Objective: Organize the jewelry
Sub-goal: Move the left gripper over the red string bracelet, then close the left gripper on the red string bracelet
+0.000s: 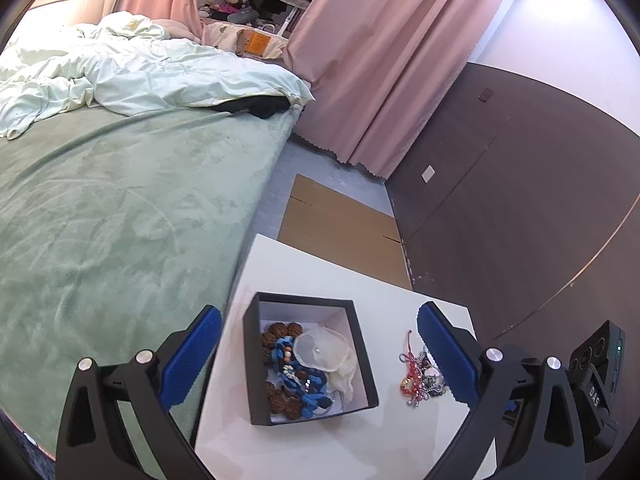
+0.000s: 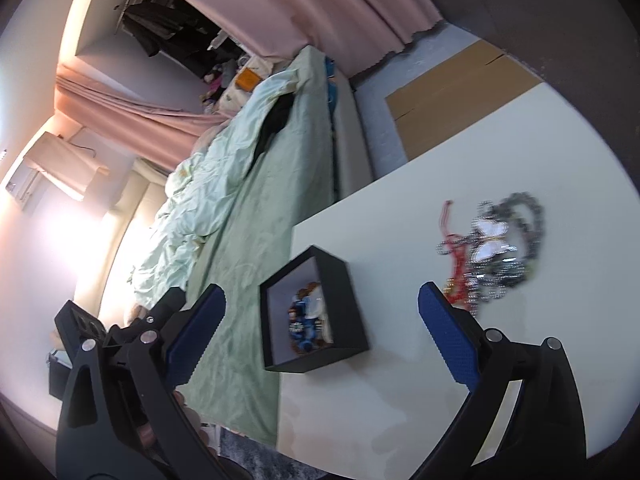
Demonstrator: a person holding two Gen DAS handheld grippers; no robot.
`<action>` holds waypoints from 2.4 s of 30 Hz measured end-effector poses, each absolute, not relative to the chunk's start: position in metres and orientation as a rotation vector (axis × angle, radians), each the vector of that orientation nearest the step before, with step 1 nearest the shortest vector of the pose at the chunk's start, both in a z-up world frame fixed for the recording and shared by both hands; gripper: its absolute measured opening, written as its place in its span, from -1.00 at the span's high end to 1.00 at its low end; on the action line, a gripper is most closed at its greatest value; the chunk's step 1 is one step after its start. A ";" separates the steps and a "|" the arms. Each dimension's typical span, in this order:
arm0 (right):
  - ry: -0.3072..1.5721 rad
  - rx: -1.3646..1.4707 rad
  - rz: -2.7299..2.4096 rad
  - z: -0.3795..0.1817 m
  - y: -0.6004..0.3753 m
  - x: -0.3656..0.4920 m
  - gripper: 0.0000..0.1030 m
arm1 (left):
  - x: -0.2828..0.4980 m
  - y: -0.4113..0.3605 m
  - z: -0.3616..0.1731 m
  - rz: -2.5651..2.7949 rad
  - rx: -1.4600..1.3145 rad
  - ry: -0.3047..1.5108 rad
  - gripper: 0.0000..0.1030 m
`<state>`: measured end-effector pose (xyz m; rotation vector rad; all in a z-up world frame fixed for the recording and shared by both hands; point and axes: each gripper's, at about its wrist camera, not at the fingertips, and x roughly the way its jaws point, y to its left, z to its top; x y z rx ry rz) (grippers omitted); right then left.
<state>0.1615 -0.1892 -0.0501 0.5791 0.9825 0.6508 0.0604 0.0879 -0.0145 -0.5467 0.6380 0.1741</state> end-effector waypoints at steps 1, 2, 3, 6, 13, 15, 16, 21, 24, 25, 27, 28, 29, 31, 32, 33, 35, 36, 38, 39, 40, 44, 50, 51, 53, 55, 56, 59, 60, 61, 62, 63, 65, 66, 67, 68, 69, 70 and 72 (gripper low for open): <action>0.982 0.576 0.640 -0.050 -0.194 0.162 -0.88 | 0.061 0.086 -0.015 0.170 -0.545 0.641 -0.84; 0.983 0.576 0.630 -0.051 -0.199 0.162 -0.88 | 0.063 0.084 -0.016 0.164 -0.542 0.644 -0.84; 0.984 0.575 0.621 -0.051 -0.204 0.162 -0.88 | 0.064 0.081 -0.016 0.159 -0.540 0.646 -0.84; 0.990 0.574 0.591 -0.052 -0.217 0.163 -0.88 | 0.069 0.071 -0.018 0.140 -0.534 0.656 -0.84; 1.023 0.578 0.511 -0.058 -0.245 0.166 -0.88 | 0.085 0.040 -0.026 0.055 -0.504 0.709 -0.84; 1.034 0.582 0.492 -0.061 -0.254 0.167 -0.88 | 0.090 0.028 -0.028 0.022 -0.485 0.722 -0.84; 1.039 0.585 0.484 -0.063 -0.258 0.168 -0.88 | 0.091 0.022 -0.029 0.008 -0.478 0.728 -0.84; 1.060 0.607 0.446 -0.070 -0.275 0.174 -0.88 | 0.102 -0.014 -0.040 -0.074 -0.451 0.766 -0.73; 1.065 0.629 0.430 -0.072 -0.285 0.177 -0.88 | 0.110 -0.034 -0.049 -0.123 -0.438 0.808 -0.54; 1.067 0.637 0.428 -0.073 -0.288 0.177 -0.88 | 0.112 -0.039 -0.052 -0.134 -0.439 0.818 -0.41; 1.077 0.655 0.426 -0.076 -0.293 0.180 -0.88 | 0.118 -0.049 -0.059 -0.153 -0.433 0.846 -0.33; 1.081 0.657 0.423 -0.076 -0.293 0.180 -0.88 | 0.120 -0.053 -0.062 -0.159 -0.432 0.854 -0.30; 1.085 0.660 0.418 -0.078 -0.294 0.181 -0.88 | 0.123 -0.056 -0.065 -0.162 -0.430 0.862 -0.28; 1.094 0.668 0.408 -0.080 -0.296 0.183 -0.88 | 0.127 -0.060 -0.070 -0.166 -0.429 0.876 -0.14; 1.098 0.672 0.404 -0.080 -0.296 0.183 -0.88 | 0.130 -0.062 -0.072 -0.166 -0.430 0.884 -0.10; 1.102 0.680 0.399 -0.081 -0.298 0.184 -0.88 | 0.134 -0.062 -0.077 -0.167 -0.435 0.896 0.01; 1.111 0.696 0.388 -0.084 -0.300 0.186 -0.88 | 0.141 -0.062 -0.085 -0.168 -0.449 0.921 0.19; 1.114 0.701 0.380 -0.085 -0.301 0.187 -0.88 | 0.144 -0.062 -0.089 -0.167 -0.457 0.930 0.20; 1.117 0.700 0.349 -0.086 -0.304 0.188 -0.88 | 0.152 -0.064 -0.098 -0.153 -0.465 0.944 0.22; 1.118 0.698 0.340 -0.086 -0.306 0.189 -0.88 | 0.154 -0.065 -0.100 -0.144 -0.459 0.948 0.26; 1.119 0.698 0.333 -0.087 -0.307 0.190 -0.88 | 0.159 -0.065 -0.104 -0.134 -0.458 0.958 0.28; 1.130 0.736 0.334 -0.092 -0.315 0.195 -0.88 | 0.169 -0.068 -0.114 -0.107 -0.447 0.980 0.33; 1.147 0.764 0.372 -0.097 -0.316 0.200 -0.88 | 0.181 -0.073 -0.127 -0.069 -0.417 0.998 0.33; 1.151 0.763 0.382 -0.097 -0.314 0.201 -0.88 | 0.182 -0.074 -0.129 -0.064 -0.414 1.003 0.33; 1.157 0.757 0.393 -0.097 -0.311 0.203 -0.88 | 0.184 -0.075 -0.133 -0.056 -0.408 1.012 0.34; 1.162 0.752 0.398 -0.097 -0.310 0.205 -0.88 | 0.185 -0.075 -0.137 -0.053 -0.407 1.023 0.41; 1.164 0.750 0.400 -0.097 -0.309 0.205 -0.88 | 0.186 -0.075 -0.140 -0.053 -0.409 1.033 0.43; 1.172 0.737 0.410 -0.098 -0.304 0.206 -0.88 | 0.188 -0.075 -0.140 -0.033 -0.387 1.029 0.54; 1.174 0.730 0.415 -0.098 -0.302 0.207 -0.88 | 0.188 -0.075 -0.141 -0.044 -0.395 1.027 0.72; 1.176 0.721 0.419 -0.099 -0.300 0.207 -0.88 | 0.187 -0.074 -0.141 -0.053 -0.406 1.026 0.80; 1.179 0.712 0.423 -0.099 -0.298 0.207 -0.88 | 0.187 -0.073 -0.140 -0.043 -0.397 1.030 0.90; 1.181 0.703 0.430 -0.099 -0.295 0.207 -0.88 | 0.187 -0.073 -0.139 -0.042 -0.393 1.025 0.96; 1.186 0.696 0.447 -0.101 -0.291 0.207 -0.87 | 0.185 -0.071 -0.136 -0.053 -0.398 1.017 0.99; 1.186 0.693 0.450 -0.102 -0.290 0.207 -0.86 | 0.184 -0.070 -0.133 -0.059 -0.398 1.008 1.00; 1.186 0.688 0.452 -0.102 -0.288 0.207 -0.82 | 0.183 -0.070 -0.129 -0.064 -0.396 0.997 1.00; 1.192 0.683 0.455 -0.104 -0.286 0.207 -0.69 | 0.182 -0.070 -0.126 -0.070 -0.394 0.987 1.00; 1.198 0.684 0.459 -0.106 -0.286 0.208 -0.55 | 0.182 -0.070 -0.122 -0.076 -0.397 0.979 1.00; 1.204 0.688 0.463 -0.108 -0.285 0.208 -0.52 | 0.181 -0.070 -0.119 -0.082 -0.399 0.973 1.00; 1.211 0.689 0.466 -0.112 -0.282 0.208 -0.31 | 0.179 -0.068 -0.114 -0.091 -0.406 0.958 1.00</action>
